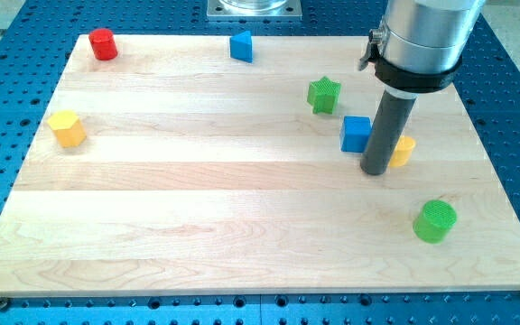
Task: Place your arm below the blue cube
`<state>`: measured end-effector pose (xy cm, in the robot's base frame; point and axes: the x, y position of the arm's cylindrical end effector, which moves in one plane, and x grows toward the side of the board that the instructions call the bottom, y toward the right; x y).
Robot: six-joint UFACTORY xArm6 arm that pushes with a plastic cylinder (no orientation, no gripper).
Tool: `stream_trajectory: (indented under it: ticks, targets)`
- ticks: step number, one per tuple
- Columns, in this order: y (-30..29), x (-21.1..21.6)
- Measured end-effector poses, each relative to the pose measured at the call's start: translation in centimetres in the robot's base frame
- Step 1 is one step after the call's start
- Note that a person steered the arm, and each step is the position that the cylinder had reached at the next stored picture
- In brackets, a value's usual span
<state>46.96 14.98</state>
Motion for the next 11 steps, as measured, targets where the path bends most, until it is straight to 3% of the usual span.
stream_trajectory:
  ticks: [7, 10, 11]
  targets:
    - [-2.6, 2.7]
    - [-1.8, 3.2]
    - [2.5, 3.1]
